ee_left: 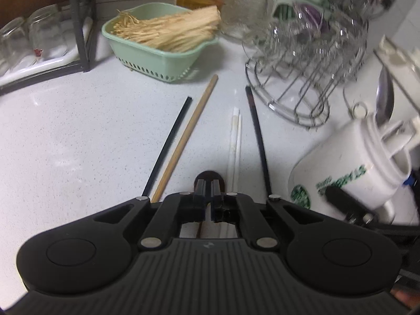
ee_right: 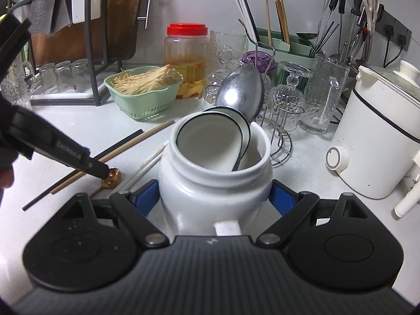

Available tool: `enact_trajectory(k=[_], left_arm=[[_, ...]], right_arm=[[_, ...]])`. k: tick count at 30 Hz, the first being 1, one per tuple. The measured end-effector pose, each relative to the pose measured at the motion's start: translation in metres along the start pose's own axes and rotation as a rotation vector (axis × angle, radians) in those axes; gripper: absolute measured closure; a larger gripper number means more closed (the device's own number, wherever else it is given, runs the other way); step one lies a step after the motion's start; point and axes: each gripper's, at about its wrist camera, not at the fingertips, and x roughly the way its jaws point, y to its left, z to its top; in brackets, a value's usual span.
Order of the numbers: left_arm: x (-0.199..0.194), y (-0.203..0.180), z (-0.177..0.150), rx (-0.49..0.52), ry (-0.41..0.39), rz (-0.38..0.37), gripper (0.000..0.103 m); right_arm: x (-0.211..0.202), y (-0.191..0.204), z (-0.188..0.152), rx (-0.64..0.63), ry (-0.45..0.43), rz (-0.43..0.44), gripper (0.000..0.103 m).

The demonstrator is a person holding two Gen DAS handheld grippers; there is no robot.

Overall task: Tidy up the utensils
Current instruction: 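Lift the gold spoon with the left tool and carry it over the mug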

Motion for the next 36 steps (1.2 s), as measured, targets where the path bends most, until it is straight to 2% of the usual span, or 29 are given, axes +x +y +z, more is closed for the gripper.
enact_trajectory(k=[2, 4, 5, 11, 24, 36], left_arm=[[0.003, -0.002, -0.002, 0.049, 0.021, 0.015, 0.087], [0.004, -0.004, -0.004, 0.096, 0.022, 0.038, 0.062], [0.003, -0.006, -0.006, 0.125, 0.016, 0.05, 0.061], [0.009, -0.015, -0.006, 0.278, 0.015, 0.077, 0.06], [0.022, -0.03, 0.011, 0.327, 0.041, 0.061, 0.06], [0.026, -0.033, 0.015, 0.313, 0.042, 0.056, 0.059]], right_arm=[[0.001, -0.001, 0.001, -0.005, 0.007, 0.004, 0.012], [0.001, -0.002, 0.001, -0.006, 0.013, 0.008, 0.012], [0.001, -0.002, 0.001, -0.008, 0.014, 0.01, 0.012], [0.0, -0.003, -0.001, -0.012, 0.009, 0.02, 0.012], [0.006, -0.006, 0.001, -0.006, 0.029, 0.052, 0.012], [0.012, -0.007, 0.004, -0.01, 0.028, 0.054, 0.012]])
